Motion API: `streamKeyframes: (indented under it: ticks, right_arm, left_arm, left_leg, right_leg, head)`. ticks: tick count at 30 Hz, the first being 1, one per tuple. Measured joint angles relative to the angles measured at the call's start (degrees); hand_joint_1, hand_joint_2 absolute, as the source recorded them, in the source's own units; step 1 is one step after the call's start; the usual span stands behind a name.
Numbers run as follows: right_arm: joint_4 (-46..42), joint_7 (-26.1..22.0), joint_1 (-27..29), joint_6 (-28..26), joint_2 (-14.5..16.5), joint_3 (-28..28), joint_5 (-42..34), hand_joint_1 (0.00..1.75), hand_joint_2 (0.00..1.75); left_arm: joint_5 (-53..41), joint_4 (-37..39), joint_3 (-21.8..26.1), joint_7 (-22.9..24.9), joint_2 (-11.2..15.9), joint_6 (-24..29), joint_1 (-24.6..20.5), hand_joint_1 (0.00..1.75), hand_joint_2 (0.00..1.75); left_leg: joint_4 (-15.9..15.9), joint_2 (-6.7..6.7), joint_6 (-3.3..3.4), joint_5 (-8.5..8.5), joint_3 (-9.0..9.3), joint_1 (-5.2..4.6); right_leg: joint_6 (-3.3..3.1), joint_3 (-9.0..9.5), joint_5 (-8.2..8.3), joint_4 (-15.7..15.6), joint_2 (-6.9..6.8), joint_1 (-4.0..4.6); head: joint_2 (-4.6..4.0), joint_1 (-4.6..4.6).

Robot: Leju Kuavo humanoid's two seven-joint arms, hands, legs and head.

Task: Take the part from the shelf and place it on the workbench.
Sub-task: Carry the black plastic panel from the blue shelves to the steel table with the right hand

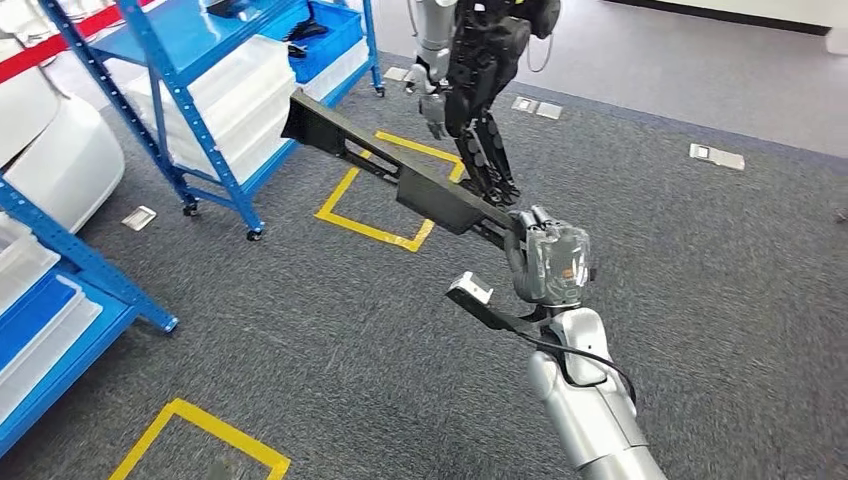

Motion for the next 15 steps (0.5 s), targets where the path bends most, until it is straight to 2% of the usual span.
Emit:
streamKeyframes:
  ticks: [1, 3, 4, 5, 6, 7, 8, 10, 11, 12, 14, 15]
  right_arm:
    - [0.1, -0.3, -0.1, 0.0, 0.4, 0.2, -0.5, 1.75, 1.75]
    - [0.5, -1.2, -0.5, 0.0, 1.3, 0.4, -1.6, 1.75, 1.75]
    - [0.7, -1.7, -0.7, 0.0, 1.9, 0.6, -2.2, 1.75, 1.75]
    - [1.0, -2.1, -0.9, 0.0, 2.3, 0.9, -2.5, 1.75, 1.75]
    - [1.2, -2.4, -1.1, 0.1, 2.7, 1.1, -2.7, 1.75, 1.75]
    - [1.5, -2.6, -1.1, 0.1, 3.0, 1.3, -2.8, 1.75, 1.75]
    - [1.8, -2.8, -1.2, 0.1, 3.2, 1.5, -2.9, 1.75, 1.75]
    - [2.2, -3.4, -1.6, 0.1, 3.7, 1.6, -3.4, 1.75, 1.75]
    - [2.5, -3.8, -2.0, 0.1, 4.1, 1.7, -3.9, 1.75, 1.75]
    - [2.8, -4.2, -2.5, 0.1, 4.3, 1.8, -4.4, 1.75, 1.75]
    - [3.5, -5.0, -3.3, 0.0, 4.8, 2.0, -5.4, 1.75, 1.75]
    - [3.8, -5.3, -3.6, -0.1, 4.9, 2.1, -5.9, 1.75, 1.75]
  left_arm:
    - [0.0, 3.9, 1.0, -0.9, -0.3, -0.1, -1.1, 0.00, 0.00]
    - [0.3, 9.5, 2.7, -2.4, -1.2, 0.0, -2.7, 0.00, 0.00]
    - [0.5, 11.9, 3.4, -2.9, -1.7, 0.2, -3.2, 0.00, 0.00]
    - [0.7, 13.9, 4.1, -3.2, -2.2, 0.4, -3.6, 0.00, 0.00]
    - [0.8, 15.5, 4.6, -3.3, -2.5, 0.6, -4.0, 0.00, 0.00]
    - [0.8, 16.9, 5.2, -3.4, -2.9, 0.7, -4.3, 0.00, 0.00]
    - [0.8, 18.1, 5.6, -3.4, -3.1, 0.9, -4.7, 0.00, 0.00]
    - [0.8, 20.0, 6.3, -3.3, -3.3, 1.1, -5.3, 0.00, 0.00]
    - [0.8, 20.8, 6.6, -3.1, -3.4, 1.3, -5.5, 0.00, 0.00]
    - [0.9, 21.5, 6.9, -2.9, -3.6, 1.6, -5.7, 0.00, 0.00]
    - [1.1, 22.6, 7.5, -2.1, -3.9, 2.0, -6.0, 0.00, 0.00]
    - [1.2, 22.9, 7.8, -1.6, -4.1, 2.1, -6.2, 0.00, 0.00]
  left_leg:
    - [1.5, -1.24, -0.20, -1.19, -0.53, 0.16]
    - [8.3, -4.66, -0.24, -5.39, -3.74, 0.29]
    - [12.8, -5.58, -0.08, -7.48, -6.00, 0.27]
    - [16.3, -5.96, 0.17, -8.64, -7.92, 0.23]
    - [17.9, -6.12, 0.50, -8.58, -8.96, 0.15]
    - [17.0, -6.31, 0.93, -7.29, -8.83, 0.04]
    - [13.8, -6.79, 1.42, -5.12, -7.56, -0.12]
    - [5.6, -9.29, 2.27, -0.97, -3.94, -0.48]
    - [3.0, -10.19, 2.45, 0.14, -2.73, -0.65]
    - [1.7, -10.65, 2.49, 0.55, -2.18, -0.82]
    - [1.2, -9.32, 2.56, 0.81, -1.87, -0.97]
    - [0.9, -8.65, 2.71, 1.07, -1.59, -0.94]
  right_leg:
    - [-0.39, -0.12, 0.14, 0.0, 0.68, -0.01]
    - [-1.01, -0.36, 0.31, 0.0, 1.84, 0.21]
    - [-1.24, -0.49, 0.36, 0.0, 2.46, 0.47]
    - [-1.38, -0.57, 0.39, 0.0, 3.22, 0.75]
    - [-1.45, -0.61, 0.41, 0.0, 3.98, 0.99]
    - [-1.53, -0.60, 0.46, 0.0, 4.75, 1.18]
    - [-1.56, -0.55, 0.50, 0.0, 5.50, 1.29]
    - [-1.56, -0.55, 0.59, 0.1, 6.74, 1.44]
    - [-1.47, -0.66, 0.66, 0.1, 7.32, 1.52]
    - [-1.31, -0.80, 0.75, 0.1, 7.86, 1.54]
    - [-0.80, -1.23, 1.04, 0.0, 9.01, 1.49]
    - [-0.65, -1.54, 0.99, 0.3, 8.58, 1.49]
  head:
    - [0.00, -0.27]
    - [0.00, -0.63]
    - [0.00, -0.70]
    - [0.00, -0.73]
    - [0.00, -0.73]
    - [0.00, -0.74]
    - [0.00, -0.74]
    - [0.00, -0.75]
    - [0.00, -0.74]
    - [0.00, -0.74]
    - [0.00, -0.74]
    - [0.00, -0.72]
